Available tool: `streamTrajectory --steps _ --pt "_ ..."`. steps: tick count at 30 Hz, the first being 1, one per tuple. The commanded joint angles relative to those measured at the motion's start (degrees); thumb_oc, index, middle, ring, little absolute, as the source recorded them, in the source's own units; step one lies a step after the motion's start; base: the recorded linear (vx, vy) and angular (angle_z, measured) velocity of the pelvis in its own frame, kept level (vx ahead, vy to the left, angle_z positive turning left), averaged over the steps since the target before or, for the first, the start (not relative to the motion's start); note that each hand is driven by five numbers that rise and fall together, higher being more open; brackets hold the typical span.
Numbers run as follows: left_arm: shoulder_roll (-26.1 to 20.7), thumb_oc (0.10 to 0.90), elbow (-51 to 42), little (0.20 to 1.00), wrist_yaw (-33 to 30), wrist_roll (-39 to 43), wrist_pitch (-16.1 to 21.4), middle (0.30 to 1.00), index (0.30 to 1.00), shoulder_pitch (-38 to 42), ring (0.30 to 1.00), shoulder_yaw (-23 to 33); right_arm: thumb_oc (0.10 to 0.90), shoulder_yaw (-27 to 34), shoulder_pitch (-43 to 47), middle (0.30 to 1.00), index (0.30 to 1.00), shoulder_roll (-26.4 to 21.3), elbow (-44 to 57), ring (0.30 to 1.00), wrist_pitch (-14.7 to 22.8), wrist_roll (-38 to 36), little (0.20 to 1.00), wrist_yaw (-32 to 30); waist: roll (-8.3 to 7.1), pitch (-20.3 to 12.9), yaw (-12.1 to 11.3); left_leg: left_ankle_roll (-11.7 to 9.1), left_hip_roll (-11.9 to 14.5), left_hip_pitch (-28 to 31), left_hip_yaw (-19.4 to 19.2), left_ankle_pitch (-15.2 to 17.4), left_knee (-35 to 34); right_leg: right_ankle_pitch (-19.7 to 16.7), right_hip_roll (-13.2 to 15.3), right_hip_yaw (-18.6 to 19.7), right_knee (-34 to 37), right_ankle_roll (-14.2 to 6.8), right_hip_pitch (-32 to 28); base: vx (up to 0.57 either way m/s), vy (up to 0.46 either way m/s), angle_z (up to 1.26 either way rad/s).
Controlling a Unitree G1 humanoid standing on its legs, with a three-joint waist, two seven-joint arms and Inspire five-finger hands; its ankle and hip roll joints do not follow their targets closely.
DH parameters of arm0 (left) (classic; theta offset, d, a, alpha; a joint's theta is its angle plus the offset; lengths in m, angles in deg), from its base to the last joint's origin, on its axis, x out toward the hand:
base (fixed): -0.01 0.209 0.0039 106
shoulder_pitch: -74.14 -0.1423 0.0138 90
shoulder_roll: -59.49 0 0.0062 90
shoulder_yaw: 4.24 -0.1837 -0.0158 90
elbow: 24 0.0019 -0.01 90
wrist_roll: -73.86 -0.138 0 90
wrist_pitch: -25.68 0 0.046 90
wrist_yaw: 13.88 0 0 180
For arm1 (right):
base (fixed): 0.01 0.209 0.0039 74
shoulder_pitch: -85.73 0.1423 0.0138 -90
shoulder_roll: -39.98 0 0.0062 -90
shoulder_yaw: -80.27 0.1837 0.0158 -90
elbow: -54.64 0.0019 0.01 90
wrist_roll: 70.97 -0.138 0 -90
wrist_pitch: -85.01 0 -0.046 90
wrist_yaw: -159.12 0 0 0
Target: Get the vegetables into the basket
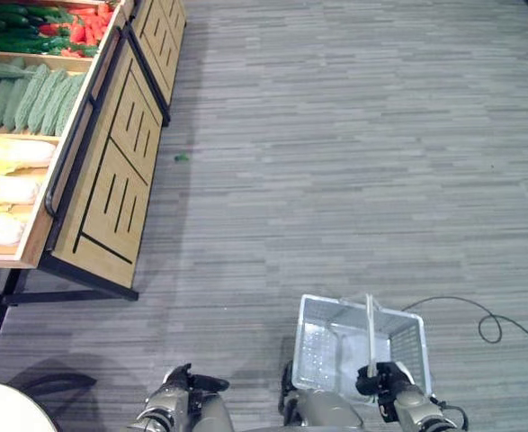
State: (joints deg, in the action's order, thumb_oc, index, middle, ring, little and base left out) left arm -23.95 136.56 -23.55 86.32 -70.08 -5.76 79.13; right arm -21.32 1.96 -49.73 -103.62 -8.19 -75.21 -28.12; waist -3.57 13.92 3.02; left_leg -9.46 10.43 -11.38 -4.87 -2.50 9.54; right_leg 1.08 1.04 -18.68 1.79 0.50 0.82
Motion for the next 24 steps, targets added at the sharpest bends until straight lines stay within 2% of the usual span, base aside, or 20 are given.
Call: streamTrajectory --steps 1,3,4,5,6,8,9,10,11,13,17,21,22,24 --pt "-0.03 0.9 0.42 1.0 -0.79 0.35 0.19 1.0 1.0 -0.06 1.0 -1.2 0.4 -0.64 -3.39 0.3 0.3 -3.11 1.84 0.3 0.16 2.18 0.3 -1.1 1.24 0.89 -1.78 3.45 -4.53 -2.03 -0.29 -4.76 -7.17 0.22 3.04 10.0 -0.46 -6.29 -1.02 0.3 0.173 -0.22" --pt "0.03 0.9 0.74 1.0 -0.89 0.52 0.5 1.0 1.0 0.14 1.0 -1.11 0.4 -0.74 -2.68 0.3 0.3 -3.33 1.44 0.3 0.28 2.51 0.3 -1.32 1.8 0.77 -2.88 2.74 -4.58 -3.56 0.16 -7.77 -12.73 1.4 3.07 11.37 0.43 -6.76 -3.31 0.31 0.197 -0.27" --pt "0.0 0.9 1.09 1.0 -0.9 0.63 0.38 1.0 1.0 0.27 1.0 -1.12 0.4 -0.81 -2.29 0.3 0.3 -3.31 0.94 0.3 0.22 2.66 0.3 -1.29 1.76 0.7 -3.32 2.27 -4.22 -3.72 -0.04 -8.75 -13.14 1.98 3.45 12.07 0.41 -7.08 -4.39 0.2 0.141 -0.57" --pt "-0.01 0.9 1.1 1.0 -0.9 0.64 0.39 1.0 1.0 0.28 1.0 -1.12 0.4 -0.81 -2.27 0.3 0.3 -3.29 0.92 0.3 0.22 2.66 0.3 -1.29 1.7 0.76 -3.39 2.27 -4.25 -3.62 -0.12 -8.73 -13.15 2.01 3.5 12.14 0.4 -7.09 -4.44 0.25 0.223 -0.85" --pt "-0.45 0.9 1.47 1.0 -0.93 0.78 0.25 1.0 1.0 0.11 1.0 -0.72 0.4 -0.99 -2.02 0.3 0.3 -2.89 0.49 0.3 -0.06 3.05 0.3 -1.09 1.61 -0.08 -3.57 2.67 -3.66 -2.59 -2.19 -8.12 -12.98 3.31 4.19 13.41 0.04 -7.86 -5.87 0.26 0.273 -0.8" --pt "-0.53 0.9 1.25 1.0 -0.8 1.29 0.34 1.0 1.0 -0.01 1.0 -0.56 0.4 -1.44 -1.85 0.3 0.3 -2.33 0.36 0.3 -0.12 3.16 0.3 -0.83 0.71 -0.77 -3.8 3.83 -4.44 -2.49 -2.82 -7.61 -11.59 3.07 6.15 13.4 -0.29 -9.05 -6.14 0.25 0.269 -0.64" --pt "-0.55 0.9 1.25 1.0 -0.8 1.29 0.34 1.0 1.0 -0.01 1.0 -0.56 0.4 -1.45 -1.84 0.3 0.3 -2.31 0.35 0.3 -0.11 3.16 0.3 -0.83 0.65 -0.81 -3.82 3.85 -4.48 -2.55 -2.87 -7.53 -11.48 3.1 6.21 13.43 -0.31 -9.08 -6.09 0.23 0.295 -0.64" --pt "-1.25 0.9 1.18 1.0 -0.71 1.87 0.8 1.0 1.0 0.27 1.0 -0.32 0.4 -0.94 -1.53 0.3 0.3 -1.55 0.03 0.3 -0.22 2.77 0.3 -0.91 -0.65 -1.35 -3.95 5.34 -5.63 -2.56 -3.9 -5.19 -9.53 2.65 8.78 14.73 -1.83 -10.29 -5.54 0.16 0.219 -0.66" --pt "-1.28 0.9 1.18 1.0 -0.71 1.87 0.8 1.0 1.0 0.27 1.0 -0.33 0.4 -0.94 -1.53 0.3 0.3 -1.52 0.03 0.3 -0.23 2.77 0.3 -0.91 -0.73 -1.35 -4.06 5.37 -5.66 -2.55 -4.04 -5.12 -9.48 2.69 8.86 14.86 -1.88 -10.32 -5.48 0.19 0.294 -0.11" --pt "-2.38 0.9 0.66 1.0 -0.84 1.43 0.85 1.0 1.0 0.77 1.0 -0.27 0.4 -1.38 -0.91 0.3 0.3 -0.73 0.67 0.3 -0.21 3.22 0.3 -0.73 -2.02 -1.29 -4.33 6.23 -6.01 -1.96 -6.03 -3.91 -9.02 1.05 9.71 16.02 -3.57 -11.31 -3.19 0.08 0.196 -0.04" --pt "-4.22 0.9 0.44 1.0 -1.16 1.81 0.61 1.0 1.0 1.68 1.0 0.61 0.4 -2.51 0.84 0.3 0.3 0.27 1.37 0.3 -0.4 3.56 0.3 -0.37 -4.63 -0.58 -5.26 7.7 -7.03 -0.62 -8.94 -0.9 -8.46 -6.54 12.25 15.06 -6.65 -13.51 -0.46 0.14 0.201 -0.47" --pt "-4.58 0.9 0.47 1.0 -1.11 1.37 0.26 1.0 1.0 1.88 1.0 0.49 0.4 -2.13 0.84 0.3 0.3 0.2 1.87 0.3 -0.44 3.15 0.3 -0.42 -4.79 -0.03 -5.19 8.53 -7.7 0.52 -9.47 0.28 -8.52 -9.05 13.17 13.67 -10.87 -13.92 0.59 0.11 0.148 0.03" --pt "-4.77 0.9 0.67 1.0 -1.17 0.95 0.07 1.0 1.0 1.93 1.0 0.59 0.4 -1.71 0.5 0.3 0.3 0.44 2.03 0.3 -0.39 2.62 0.3 -0.38 -4.81 0.4 -4.78 8.71 -8.04 2.74 -9.83 1.12 -9.47 -11.12 13.57 12.55 -12.52 -13.79 2.08 0.17 0.143 0.07" --pt "-4.89 0.9 0.61 1.0 -1.3 0.86 -0.02 1.0 1.0 2.04 1.0 0.53 0.4 -1.57 0.37 0.3 0.3 0.46 2.11 0.3 -0.4 2.45 0.3 -0.4 -4.74 0.76 -4.47 8.65 -8.13 3.62 -9.75 1.31 -9.95 -11.33 13.29 12.17 -12.46 -13.54 2.91 0.13 0.085 -0.03"
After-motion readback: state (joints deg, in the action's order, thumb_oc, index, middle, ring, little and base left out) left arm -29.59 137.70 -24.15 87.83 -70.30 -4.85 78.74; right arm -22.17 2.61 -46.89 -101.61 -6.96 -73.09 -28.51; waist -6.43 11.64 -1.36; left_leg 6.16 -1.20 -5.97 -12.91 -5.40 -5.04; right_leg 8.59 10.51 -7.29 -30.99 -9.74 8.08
